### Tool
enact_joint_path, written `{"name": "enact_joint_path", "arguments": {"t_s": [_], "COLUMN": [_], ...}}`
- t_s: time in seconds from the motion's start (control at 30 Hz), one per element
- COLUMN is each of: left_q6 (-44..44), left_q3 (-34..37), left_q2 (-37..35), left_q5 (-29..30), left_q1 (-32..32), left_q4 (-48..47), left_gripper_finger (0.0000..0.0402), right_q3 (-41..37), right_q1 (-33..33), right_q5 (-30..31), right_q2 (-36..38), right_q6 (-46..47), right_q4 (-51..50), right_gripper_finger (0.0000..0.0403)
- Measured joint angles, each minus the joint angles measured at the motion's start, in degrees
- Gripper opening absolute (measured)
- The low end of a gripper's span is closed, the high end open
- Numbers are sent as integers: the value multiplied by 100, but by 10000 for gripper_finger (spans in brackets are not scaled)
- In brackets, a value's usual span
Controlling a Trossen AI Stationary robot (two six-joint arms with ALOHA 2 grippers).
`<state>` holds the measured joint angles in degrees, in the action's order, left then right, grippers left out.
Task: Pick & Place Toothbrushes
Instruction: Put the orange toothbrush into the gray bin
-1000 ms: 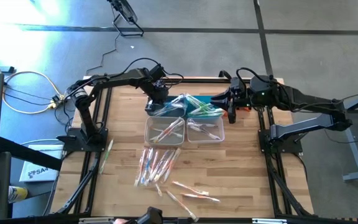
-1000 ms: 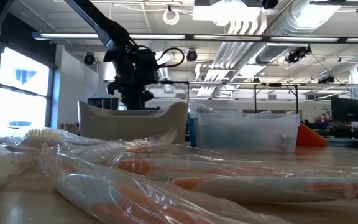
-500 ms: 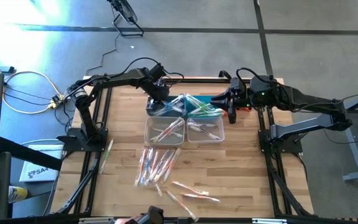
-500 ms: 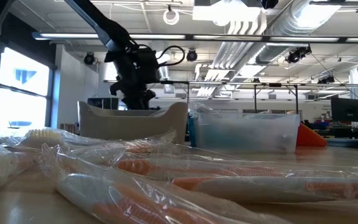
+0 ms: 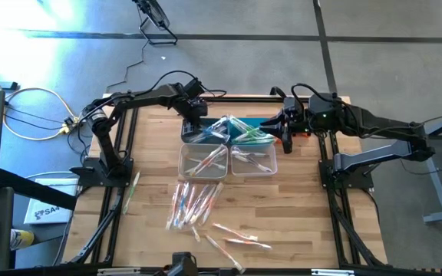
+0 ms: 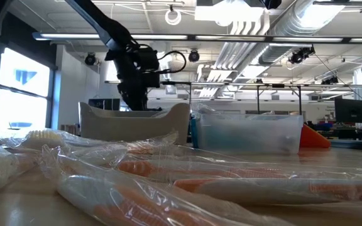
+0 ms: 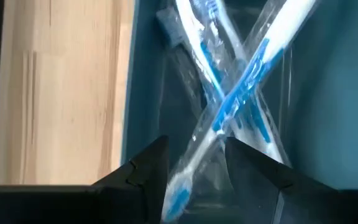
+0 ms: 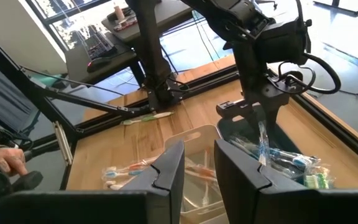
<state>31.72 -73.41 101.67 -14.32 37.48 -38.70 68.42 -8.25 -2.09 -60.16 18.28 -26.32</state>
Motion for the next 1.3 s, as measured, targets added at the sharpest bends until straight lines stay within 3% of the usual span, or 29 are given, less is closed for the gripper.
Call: {"name": "enact_joint_path", "arguments": {"t_s": [0.4,0.83,1.0,1.3], "left_q6": [-616,-1368,-1424,-2352], "left_q3": [-7,-4,-5,-7], "left_q2": [-232,-374,-887,-2251], "left_q5": [147,160,162,-4], "left_q1": [-123,-509,-713,-886], "left_q4": [-81,-380,-795,-913], "left_gripper_finger": [147,35,4,2], "right_q3": [-1,-1,-2,-1], "right_q1": [0,0,0,0], "right_q5": [0,0,-2,-109], "right_q2": [0,0,-2,-2], "right_q6": [-50,-52,-58,-203], "right_q4": [-3,-18,-63,-58], "right_gripper_finger": [81,81,81,81]}}
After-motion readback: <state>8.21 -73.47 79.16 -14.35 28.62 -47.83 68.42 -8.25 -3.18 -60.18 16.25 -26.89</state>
